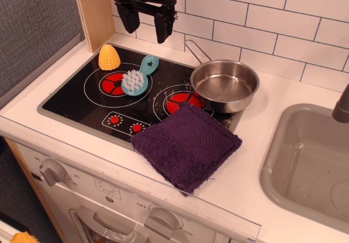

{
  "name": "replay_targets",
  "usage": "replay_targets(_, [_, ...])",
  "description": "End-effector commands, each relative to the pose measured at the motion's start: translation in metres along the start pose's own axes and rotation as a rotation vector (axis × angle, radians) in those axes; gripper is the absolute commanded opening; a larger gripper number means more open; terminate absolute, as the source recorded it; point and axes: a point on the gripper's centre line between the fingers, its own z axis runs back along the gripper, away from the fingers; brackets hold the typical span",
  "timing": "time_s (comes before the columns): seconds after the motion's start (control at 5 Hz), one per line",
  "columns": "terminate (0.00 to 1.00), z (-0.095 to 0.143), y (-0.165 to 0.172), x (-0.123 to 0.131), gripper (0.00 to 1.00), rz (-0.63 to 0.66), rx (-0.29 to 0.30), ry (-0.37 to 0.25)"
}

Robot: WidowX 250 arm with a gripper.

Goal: Move the pot to the lower left edge of the stove

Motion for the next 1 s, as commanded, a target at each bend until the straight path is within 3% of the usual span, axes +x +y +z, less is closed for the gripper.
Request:
replay_targets(0.0, [0.00,0.000,0.000,0.000,1.00,0.000,0.000,0.000])
replay_targets(0.8, [0.00,0.014,-0.149,-0.026,1.00,-0.500,-0.100,-0.052])
